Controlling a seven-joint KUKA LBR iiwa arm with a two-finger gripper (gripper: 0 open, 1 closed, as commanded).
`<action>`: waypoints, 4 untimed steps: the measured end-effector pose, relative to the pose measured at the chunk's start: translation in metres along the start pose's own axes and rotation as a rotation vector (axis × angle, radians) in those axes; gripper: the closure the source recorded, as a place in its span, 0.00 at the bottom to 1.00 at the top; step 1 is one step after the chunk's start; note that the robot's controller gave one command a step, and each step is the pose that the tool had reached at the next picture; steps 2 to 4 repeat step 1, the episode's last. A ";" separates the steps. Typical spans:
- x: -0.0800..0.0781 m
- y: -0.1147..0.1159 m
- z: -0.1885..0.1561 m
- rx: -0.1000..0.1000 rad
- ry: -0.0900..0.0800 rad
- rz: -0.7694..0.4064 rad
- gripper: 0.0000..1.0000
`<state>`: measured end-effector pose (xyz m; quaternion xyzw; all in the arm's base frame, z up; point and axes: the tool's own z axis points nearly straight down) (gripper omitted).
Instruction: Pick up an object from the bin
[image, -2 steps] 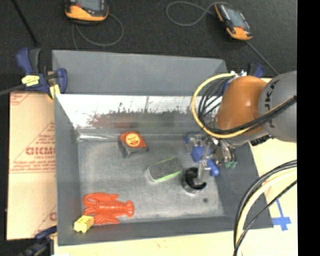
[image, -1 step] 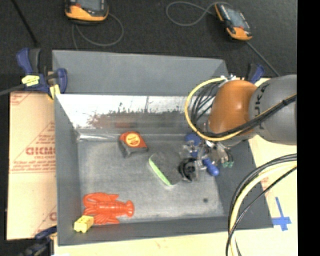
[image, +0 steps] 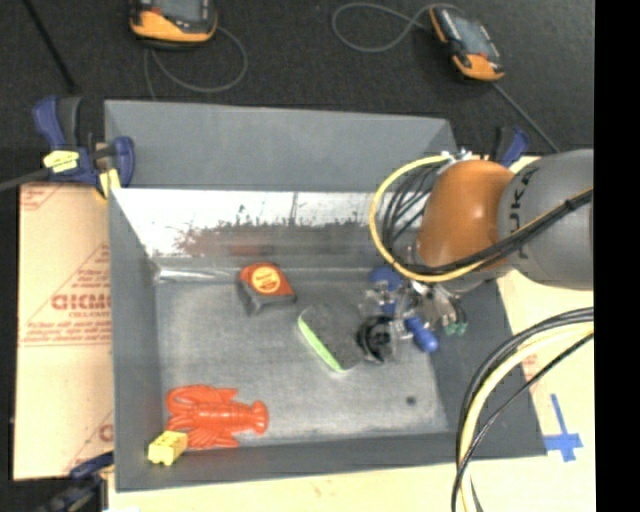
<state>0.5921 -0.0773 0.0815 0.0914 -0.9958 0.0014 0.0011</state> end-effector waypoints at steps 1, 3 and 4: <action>0.020 -0.038 -0.126 0.000 -0.006 0.025 1.00; 0.020 -0.038 -0.126 0.000 -0.006 0.025 1.00; 0.020 -0.038 -0.126 0.000 -0.006 0.025 1.00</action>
Offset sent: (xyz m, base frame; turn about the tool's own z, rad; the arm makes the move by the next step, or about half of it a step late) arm 0.0000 0.0000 0.0000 0.0000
